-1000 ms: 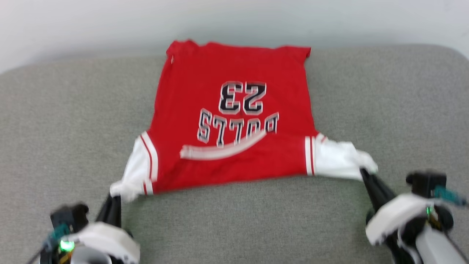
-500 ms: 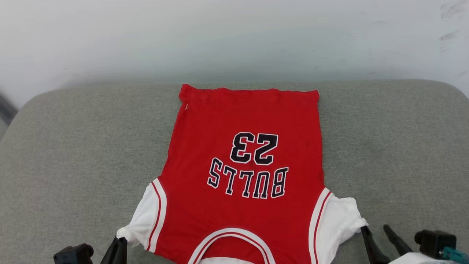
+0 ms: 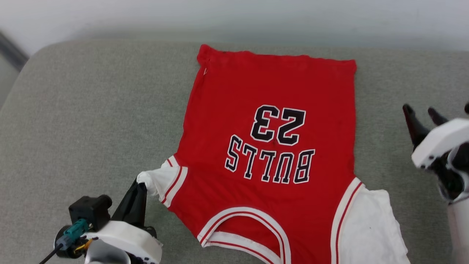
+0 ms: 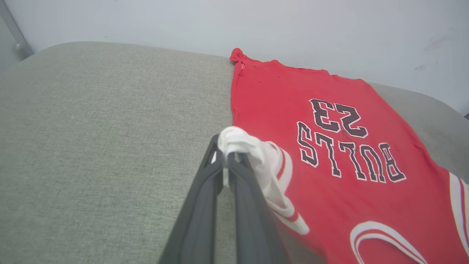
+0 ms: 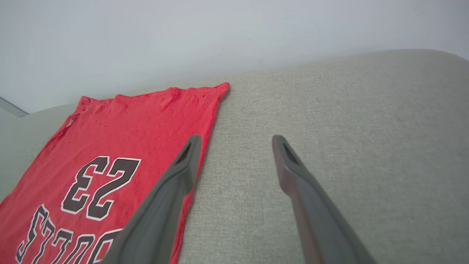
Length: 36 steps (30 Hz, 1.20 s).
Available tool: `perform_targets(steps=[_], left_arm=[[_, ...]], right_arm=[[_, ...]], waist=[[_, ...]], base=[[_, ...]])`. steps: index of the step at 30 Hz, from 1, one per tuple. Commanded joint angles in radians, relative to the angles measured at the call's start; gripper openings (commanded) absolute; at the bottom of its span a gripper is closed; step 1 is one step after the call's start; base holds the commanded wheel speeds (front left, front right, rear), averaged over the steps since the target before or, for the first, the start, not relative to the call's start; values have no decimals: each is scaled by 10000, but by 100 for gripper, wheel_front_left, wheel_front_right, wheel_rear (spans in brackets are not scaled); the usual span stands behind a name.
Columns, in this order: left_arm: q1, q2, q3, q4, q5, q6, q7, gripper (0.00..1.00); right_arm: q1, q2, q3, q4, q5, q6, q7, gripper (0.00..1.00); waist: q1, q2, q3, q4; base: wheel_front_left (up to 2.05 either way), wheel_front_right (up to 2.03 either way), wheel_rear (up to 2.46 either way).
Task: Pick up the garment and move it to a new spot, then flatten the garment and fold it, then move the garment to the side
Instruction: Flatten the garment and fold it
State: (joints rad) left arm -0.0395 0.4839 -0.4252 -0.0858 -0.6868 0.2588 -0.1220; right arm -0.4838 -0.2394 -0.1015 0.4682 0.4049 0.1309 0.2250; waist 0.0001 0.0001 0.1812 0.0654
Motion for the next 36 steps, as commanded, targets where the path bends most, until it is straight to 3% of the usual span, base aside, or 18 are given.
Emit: perform_targets(steps=[1,7,13,20,27,28,29,30,36], left_arm=[[-192,-55,-18,-29,64,-25,-53,0],[-1155,-383,-315,-107,362,-300,-257,0],[-2063,-850,-574,182,479,-662,-515,0],[-3012,-1232,-834,570,627,-1077,-729,0],[-3375,-1404,-1060,888,712,-1254,-799,0],[-3384,-1408,-1061,929,705,-1254,-815,0],[-3385,-1411,-1067,972,698,-1249,-820,0],[-3375,-1409,-1075,1013,690,-1252,-825,0],[-3060,-1344,-1060,1291,590,-1203,-840,0]], right_arm=[[-306,-74,-6,150,41,-3,56,100],[-3305,-686,-25,1951,-459,-4,1985,100],[-5419,-1108,120,2824,-1005,-4,3684,100],[-6486,-1343,-210,3566,-1680,-4,4236,100],[-6120,-1110,-313,4629,-1915,-4,5094,100],[-6027,-1083,-403,4817,-1923,-5,5295,82],[-5961,-1045,-502,4965,-1925,-7,5471,38],[-5913,-1006,-549,5077,-1974,-10,5597,0],[-5863,-1218,-116,4714,-2329,-8,5221,0]], waist=[[-1,-1,826,578],[-1,-1,2128,1321],[-1,-1,3082,1957],[-1,-1,3781,2502],[-1,-1,4050,2579],[-1,-1,4040,2568],[-1,-1,4014,2551],[-1,-1,3959,2533],[-1,-1,3189,2255]], base=[[0,0,0],[0,0,0],[0,0,0],[0,0,0],[0,0,0],[0,0,0],[0,0,0],[0,0,0],[0,0,0]])
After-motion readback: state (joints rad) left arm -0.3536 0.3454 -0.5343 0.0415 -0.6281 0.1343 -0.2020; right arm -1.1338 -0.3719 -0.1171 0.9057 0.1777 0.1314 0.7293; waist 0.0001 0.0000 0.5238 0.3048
